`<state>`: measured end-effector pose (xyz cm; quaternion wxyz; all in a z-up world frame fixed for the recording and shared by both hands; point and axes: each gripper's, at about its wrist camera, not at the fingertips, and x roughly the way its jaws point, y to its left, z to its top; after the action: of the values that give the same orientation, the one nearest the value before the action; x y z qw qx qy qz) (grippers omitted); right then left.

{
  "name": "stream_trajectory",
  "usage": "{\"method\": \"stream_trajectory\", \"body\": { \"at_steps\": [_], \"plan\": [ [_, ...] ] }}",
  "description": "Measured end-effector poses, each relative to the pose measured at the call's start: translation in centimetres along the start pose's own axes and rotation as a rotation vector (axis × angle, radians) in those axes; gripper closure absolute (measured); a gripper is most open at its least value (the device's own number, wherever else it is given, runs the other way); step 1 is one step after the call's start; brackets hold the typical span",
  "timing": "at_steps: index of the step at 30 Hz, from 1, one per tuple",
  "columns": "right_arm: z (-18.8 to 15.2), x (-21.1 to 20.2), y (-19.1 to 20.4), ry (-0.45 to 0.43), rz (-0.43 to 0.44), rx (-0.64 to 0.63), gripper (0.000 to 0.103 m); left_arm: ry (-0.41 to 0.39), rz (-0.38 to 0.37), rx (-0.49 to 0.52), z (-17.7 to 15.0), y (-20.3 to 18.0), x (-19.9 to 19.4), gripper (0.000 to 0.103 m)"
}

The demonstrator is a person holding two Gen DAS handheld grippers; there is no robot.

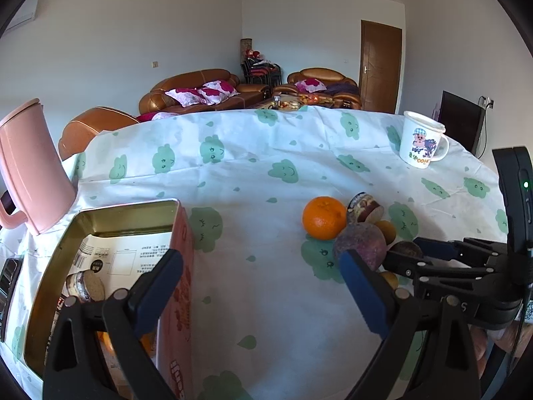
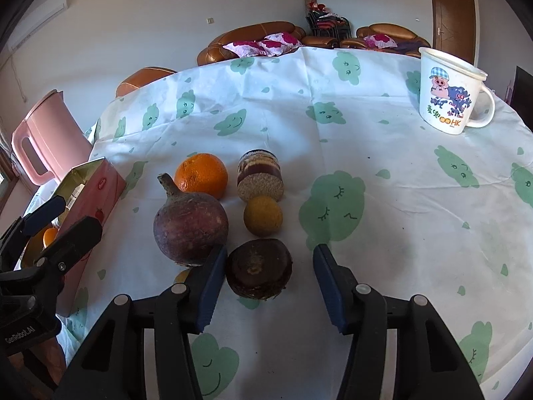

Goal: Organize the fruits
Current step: 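Grasp a dark brown fruit with the right tool while the left tool grasps a purple fruit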

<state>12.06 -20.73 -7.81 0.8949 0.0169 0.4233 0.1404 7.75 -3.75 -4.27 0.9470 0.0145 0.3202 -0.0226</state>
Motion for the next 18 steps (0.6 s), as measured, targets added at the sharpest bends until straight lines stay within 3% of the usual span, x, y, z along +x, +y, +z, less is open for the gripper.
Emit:
{"method": "stream_trajectory", "body": {
  "at_steps": [2, 6, 14, 18],
  "plan": [
    [-0.1, -0.1, 0.1, -0.006, 0.005, -0.008, 0.064, 0.002, -0.006, 0.003, 0.0, -0.2, 0.1, 0.006],
    [-0.1, -1.1, -0.5, -0.052, -0.002, 0.024, 0.064, -0.006, -0.026, 0.021, -0.1, -1.0, 0.1, 0.006],
    [-0.5, -4.0, -3.6, -0.189, -0.072, 0.186, 0.064, 0.019, -0.152, 0.046, 0.8, -3.9, 1.7, 0.008],
    [-0.5, -4.4, -4.0, -0.207, -0.067, 0.213, 0.064, 0.089, -0.212, 0.04, 1.0, -4.7, 3.5, 0.023]
  ]
}}
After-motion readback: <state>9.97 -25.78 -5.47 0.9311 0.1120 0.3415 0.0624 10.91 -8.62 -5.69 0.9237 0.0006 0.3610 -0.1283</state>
